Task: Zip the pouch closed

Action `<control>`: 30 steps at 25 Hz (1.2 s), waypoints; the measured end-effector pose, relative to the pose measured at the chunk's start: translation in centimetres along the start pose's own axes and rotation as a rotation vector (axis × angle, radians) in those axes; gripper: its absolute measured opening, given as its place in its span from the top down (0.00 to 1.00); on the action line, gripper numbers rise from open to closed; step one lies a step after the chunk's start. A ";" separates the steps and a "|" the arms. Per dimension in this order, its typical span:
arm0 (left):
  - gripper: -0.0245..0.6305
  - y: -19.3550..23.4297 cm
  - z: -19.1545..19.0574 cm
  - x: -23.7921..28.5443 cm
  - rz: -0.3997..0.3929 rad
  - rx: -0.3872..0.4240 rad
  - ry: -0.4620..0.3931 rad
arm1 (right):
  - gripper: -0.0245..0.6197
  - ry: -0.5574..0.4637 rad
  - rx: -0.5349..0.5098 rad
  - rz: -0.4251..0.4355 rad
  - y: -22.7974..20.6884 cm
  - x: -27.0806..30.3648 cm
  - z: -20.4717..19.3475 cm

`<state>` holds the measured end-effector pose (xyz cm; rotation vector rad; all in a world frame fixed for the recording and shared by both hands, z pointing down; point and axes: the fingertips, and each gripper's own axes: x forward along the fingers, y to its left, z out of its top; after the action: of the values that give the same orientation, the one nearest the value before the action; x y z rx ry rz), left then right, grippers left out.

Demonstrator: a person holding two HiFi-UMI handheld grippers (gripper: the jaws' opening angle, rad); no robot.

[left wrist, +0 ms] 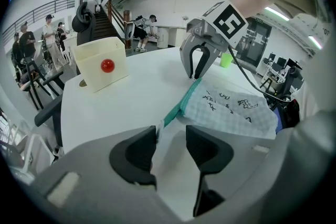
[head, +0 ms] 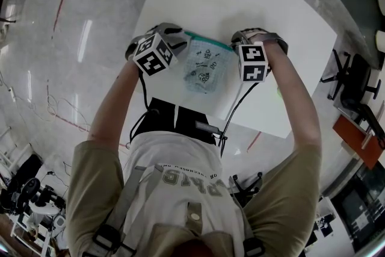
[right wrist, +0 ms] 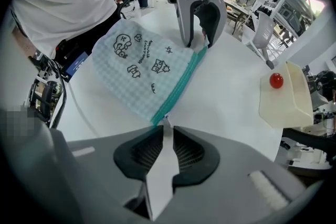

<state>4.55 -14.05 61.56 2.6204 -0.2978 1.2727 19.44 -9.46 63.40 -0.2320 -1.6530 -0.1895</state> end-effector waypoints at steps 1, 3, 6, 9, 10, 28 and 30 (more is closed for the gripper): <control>0.67 0.1 0.1 0.0 0.000 0.001 0.001 | 0.86 -0.002 0.007 -0.001 0.0 -0.1 0.0; 0.68 0.2 0.1 -0.1 -0.002 0.004 0.003 | 0.86 -0.007 0.021 -0.005 0.1 -0.2 -0.1; 0.68 0.2 0.1 -0.1 -0.007 0.008 0.007 | 0.86 -0.026 0.052 -0.008 0.1 -0.5 0.1; 0.68 0.2 0.1 -0.2 -0.010 0.010 0.010 | 0.86 -0.054 0.089 -0.018 -0.3 -1.4 0.4; 0.68 0.2 0.2 -0.2 -0.011 0.012 0.012 | 0.86 -0.058 0.098 -0.030 -0.4 -1.6 0.4; 0.67 1.5 1.9 -3.8 0.041 0.024 -0.050 | 0.86 -0.256 0.457 -0.374 -2.8 -8.1 0.0; 0.67 1.8 2.9 -4.8 0.065 0.019 -0.081 | 0.86 -0.301 0.532 -0.440 -3.1 -9.9 -0.1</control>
<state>3.32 -16.11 56.21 2.7034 -0.3893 1.1972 19.59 -12.87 53.59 0.5340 -1.9723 -0.0390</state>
